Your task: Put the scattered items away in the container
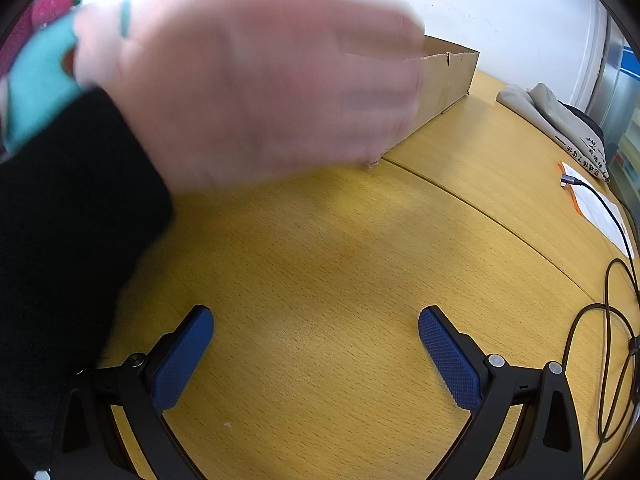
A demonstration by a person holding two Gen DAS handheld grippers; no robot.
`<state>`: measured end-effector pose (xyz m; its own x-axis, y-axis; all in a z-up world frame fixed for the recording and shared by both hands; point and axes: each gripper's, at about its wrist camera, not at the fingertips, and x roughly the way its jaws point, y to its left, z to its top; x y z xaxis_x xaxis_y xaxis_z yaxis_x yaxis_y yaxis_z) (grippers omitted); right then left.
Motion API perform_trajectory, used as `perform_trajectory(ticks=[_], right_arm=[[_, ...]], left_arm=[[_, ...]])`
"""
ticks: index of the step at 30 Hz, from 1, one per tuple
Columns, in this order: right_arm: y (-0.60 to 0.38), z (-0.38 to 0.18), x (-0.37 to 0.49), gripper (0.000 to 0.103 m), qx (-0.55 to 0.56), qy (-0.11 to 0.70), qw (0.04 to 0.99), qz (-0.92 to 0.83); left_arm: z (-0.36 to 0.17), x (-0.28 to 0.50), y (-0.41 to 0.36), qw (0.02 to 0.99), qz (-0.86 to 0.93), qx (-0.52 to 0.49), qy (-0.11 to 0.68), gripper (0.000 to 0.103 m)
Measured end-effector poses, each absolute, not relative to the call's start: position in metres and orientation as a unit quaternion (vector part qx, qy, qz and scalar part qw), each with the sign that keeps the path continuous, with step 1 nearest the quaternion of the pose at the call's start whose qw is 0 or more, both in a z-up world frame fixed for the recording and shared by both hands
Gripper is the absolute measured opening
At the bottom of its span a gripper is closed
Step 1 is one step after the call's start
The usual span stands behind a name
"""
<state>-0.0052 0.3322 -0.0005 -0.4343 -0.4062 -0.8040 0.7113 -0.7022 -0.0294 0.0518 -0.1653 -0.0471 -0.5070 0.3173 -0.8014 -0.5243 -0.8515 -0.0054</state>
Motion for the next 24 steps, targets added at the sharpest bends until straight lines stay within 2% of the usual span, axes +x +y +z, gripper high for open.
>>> perform_trajectory(ticks=[24], right_arm=[[0.3324, -0.0005, -0.0055, 0.103, 0.411, 0.185, 0.337, -0.827]], left_arm=[[-0.0463, 0.0509, -0.167, 0.244, 0.86, -0.432, 0.119, 0.092]])
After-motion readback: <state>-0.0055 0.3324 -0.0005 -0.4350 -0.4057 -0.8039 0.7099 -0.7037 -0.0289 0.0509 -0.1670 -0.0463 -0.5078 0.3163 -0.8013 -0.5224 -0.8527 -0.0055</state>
